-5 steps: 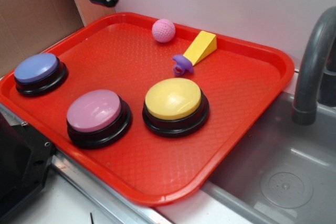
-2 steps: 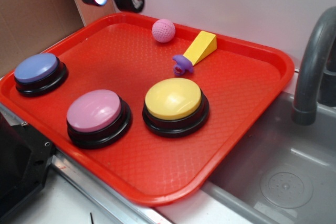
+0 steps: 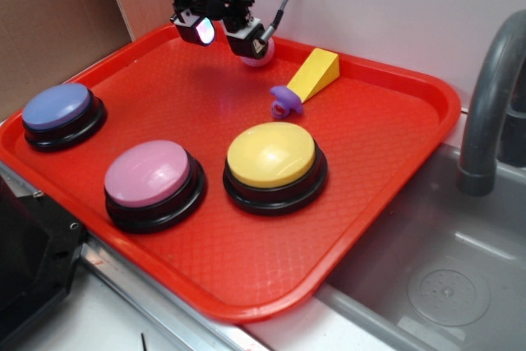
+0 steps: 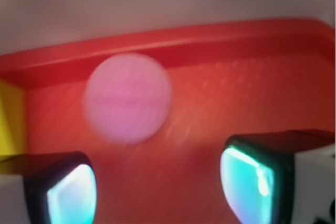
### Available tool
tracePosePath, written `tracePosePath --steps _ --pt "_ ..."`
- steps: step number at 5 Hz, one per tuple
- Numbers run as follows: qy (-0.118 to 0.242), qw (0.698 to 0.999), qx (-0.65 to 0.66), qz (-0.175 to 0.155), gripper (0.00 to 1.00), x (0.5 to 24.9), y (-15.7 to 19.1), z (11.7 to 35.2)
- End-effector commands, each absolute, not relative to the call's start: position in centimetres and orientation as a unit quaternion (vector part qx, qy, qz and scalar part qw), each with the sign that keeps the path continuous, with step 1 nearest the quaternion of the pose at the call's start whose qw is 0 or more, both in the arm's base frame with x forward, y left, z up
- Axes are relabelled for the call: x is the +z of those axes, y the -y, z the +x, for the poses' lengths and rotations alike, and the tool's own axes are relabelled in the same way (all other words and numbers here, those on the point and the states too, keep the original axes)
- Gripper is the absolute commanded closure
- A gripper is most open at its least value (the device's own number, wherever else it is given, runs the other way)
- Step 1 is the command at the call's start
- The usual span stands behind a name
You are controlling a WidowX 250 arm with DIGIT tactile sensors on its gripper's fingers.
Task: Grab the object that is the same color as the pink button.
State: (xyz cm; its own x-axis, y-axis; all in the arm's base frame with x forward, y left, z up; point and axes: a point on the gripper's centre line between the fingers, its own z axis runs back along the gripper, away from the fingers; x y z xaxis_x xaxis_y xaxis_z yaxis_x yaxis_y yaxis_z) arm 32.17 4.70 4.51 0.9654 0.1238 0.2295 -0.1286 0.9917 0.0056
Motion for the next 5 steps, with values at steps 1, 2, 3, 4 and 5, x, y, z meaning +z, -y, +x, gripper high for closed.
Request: tracePosePath --steps 1,2,3,4,5 --pt "0.222 0.974 0.037 0.012 0.0 9.6 -3.6 29.0" --pt "0.212 0.976 0.047 0.011 0.0 8.8 -4.0 30.4" --pt "0.202 0.978 0.05 0.007 0.0 7.5 -4.6 32.3" --pt "0.188 0.981 0.047 0.006 0.0 6.6 -4.8 33.8" --pt "0.184 0.982 0.036 0.011 0.0 5.9 -4.5 34.5"
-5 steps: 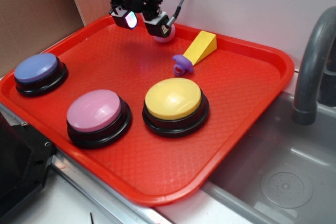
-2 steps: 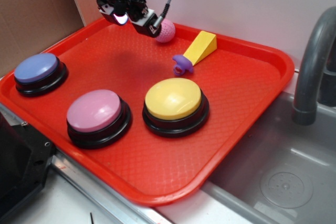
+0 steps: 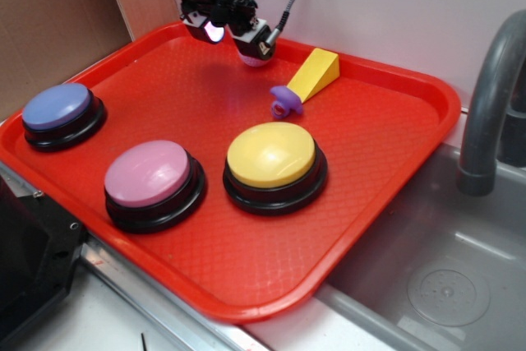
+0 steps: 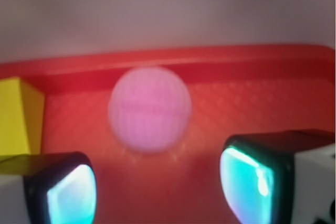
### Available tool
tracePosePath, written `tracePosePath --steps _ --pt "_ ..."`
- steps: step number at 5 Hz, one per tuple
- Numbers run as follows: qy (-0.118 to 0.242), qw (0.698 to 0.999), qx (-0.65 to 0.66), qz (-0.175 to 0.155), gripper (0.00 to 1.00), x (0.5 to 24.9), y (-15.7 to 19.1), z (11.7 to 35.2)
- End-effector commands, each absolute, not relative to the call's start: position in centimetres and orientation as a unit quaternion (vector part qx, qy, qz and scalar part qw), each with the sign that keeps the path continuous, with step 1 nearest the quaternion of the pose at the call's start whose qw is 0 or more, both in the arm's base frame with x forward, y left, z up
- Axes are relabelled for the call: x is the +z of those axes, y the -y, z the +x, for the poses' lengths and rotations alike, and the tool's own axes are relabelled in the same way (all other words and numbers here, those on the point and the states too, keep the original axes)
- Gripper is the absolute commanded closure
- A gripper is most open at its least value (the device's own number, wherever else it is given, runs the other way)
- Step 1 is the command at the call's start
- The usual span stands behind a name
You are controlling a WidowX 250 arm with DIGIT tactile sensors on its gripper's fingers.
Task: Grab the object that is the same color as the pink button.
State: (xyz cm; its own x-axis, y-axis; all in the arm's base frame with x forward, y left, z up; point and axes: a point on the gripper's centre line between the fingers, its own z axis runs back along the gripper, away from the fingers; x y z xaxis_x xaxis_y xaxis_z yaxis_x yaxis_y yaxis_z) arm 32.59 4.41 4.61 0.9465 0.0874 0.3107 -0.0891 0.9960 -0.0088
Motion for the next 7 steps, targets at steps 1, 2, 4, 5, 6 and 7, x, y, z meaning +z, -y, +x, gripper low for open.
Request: tracePosePath --steps 1,2,4,5,6,7 --pt "0.177 0.984 0.034 0.012 0.0 5.5 -4.2 34.7" --pt "0.17 0.985 0.032 0.014 0.0 4.9 -4.1 35.0" --pt "0.168 0.985 0.029 0.008 0.03 4.6 -3.9 35.6" --pt "0.166 0.985 0.028 0.022 1.0 5.1 -3.8 34.9" --pt "0.175 0.983 0.039 0.034 1.0 6.6 -4.2 33.1" --pt "0.17 0.983 0.05 0.037 1.0 7.9 -4.5 31.6"
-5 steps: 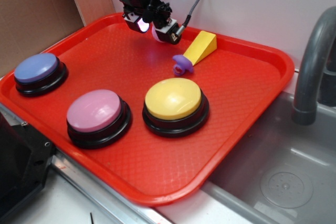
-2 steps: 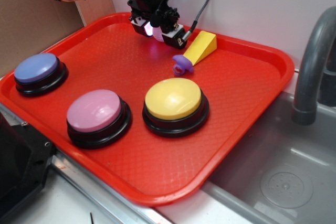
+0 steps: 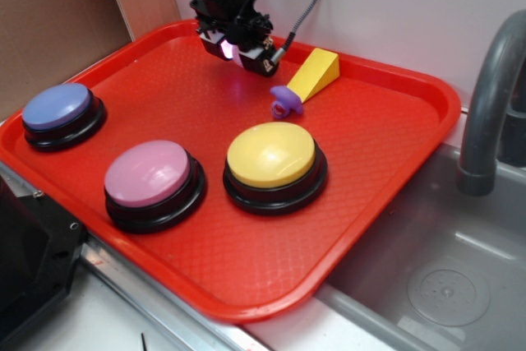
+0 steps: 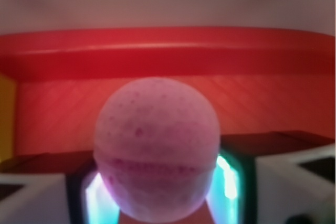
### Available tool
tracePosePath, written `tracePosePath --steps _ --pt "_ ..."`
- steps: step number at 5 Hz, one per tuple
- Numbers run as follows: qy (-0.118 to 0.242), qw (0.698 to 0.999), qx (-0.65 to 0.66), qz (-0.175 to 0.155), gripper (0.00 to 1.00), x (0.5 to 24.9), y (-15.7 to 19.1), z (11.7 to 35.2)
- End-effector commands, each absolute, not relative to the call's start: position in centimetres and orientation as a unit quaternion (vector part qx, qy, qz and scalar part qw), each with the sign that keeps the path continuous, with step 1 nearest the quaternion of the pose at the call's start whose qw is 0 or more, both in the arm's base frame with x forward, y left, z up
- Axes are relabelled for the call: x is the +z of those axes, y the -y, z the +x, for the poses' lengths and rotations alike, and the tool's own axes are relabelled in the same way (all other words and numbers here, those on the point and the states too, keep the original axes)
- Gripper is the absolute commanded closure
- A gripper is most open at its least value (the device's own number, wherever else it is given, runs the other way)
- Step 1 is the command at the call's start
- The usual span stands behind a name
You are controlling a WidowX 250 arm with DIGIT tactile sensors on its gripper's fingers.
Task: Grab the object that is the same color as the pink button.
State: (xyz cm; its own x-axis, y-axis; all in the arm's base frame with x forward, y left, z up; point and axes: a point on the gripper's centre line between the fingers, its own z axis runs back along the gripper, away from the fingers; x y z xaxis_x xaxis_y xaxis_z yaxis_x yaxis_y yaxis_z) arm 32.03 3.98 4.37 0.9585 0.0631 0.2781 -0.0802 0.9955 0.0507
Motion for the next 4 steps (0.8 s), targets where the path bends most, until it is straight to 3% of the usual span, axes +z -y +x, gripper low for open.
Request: tracePosePath --steps 1,2,3,4 --pt "0.105 0.991 0.078 -0.007 1.0 10.8 -5.6 27.8" --pt "0.064 0.987 0.146 -0.036 1.0 12.7 -7.4 23.7" --pt "0.011 0.984 0.179 -0.014 1.0 13.9 -9.2 21.8" --pt "0.006 0.981 0.192 0.004 1.0 15.5 -9.8 20.7"
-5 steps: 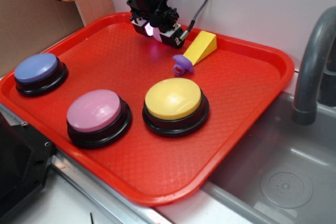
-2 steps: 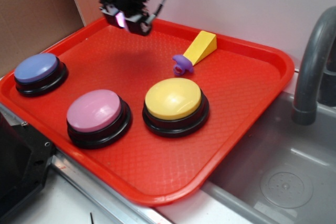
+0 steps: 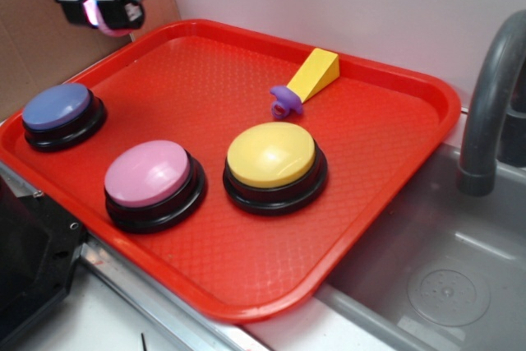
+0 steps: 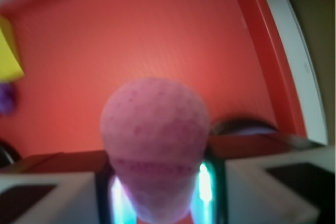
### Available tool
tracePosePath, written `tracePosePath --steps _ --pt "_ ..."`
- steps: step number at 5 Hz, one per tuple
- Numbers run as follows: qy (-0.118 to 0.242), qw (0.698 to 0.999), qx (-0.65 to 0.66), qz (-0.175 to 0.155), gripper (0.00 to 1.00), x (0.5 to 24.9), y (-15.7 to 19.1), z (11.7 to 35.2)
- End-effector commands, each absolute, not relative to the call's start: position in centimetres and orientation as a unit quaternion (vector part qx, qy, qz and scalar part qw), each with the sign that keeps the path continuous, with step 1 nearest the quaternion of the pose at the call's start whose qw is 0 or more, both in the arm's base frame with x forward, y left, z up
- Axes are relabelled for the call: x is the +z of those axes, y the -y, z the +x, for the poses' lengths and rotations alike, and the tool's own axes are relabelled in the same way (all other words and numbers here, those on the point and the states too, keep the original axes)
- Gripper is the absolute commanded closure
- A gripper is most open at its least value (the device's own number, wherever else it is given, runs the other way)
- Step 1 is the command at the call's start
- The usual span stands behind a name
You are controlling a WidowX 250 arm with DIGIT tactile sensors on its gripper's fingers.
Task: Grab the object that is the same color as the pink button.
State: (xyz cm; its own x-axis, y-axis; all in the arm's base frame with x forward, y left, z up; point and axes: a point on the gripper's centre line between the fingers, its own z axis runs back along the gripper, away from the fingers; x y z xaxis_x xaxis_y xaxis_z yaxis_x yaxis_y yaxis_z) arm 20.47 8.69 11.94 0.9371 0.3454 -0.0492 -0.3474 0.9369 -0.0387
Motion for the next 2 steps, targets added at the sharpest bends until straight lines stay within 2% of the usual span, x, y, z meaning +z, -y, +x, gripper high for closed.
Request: tracePosePath --steps 1,2 --pt "0.003 0.984 0.178 0.009 1.0 16.1 -9.5 20.8" --pt "0.009 0.986 0.165 0.036 1.0 16.0 -8.4 21.3"
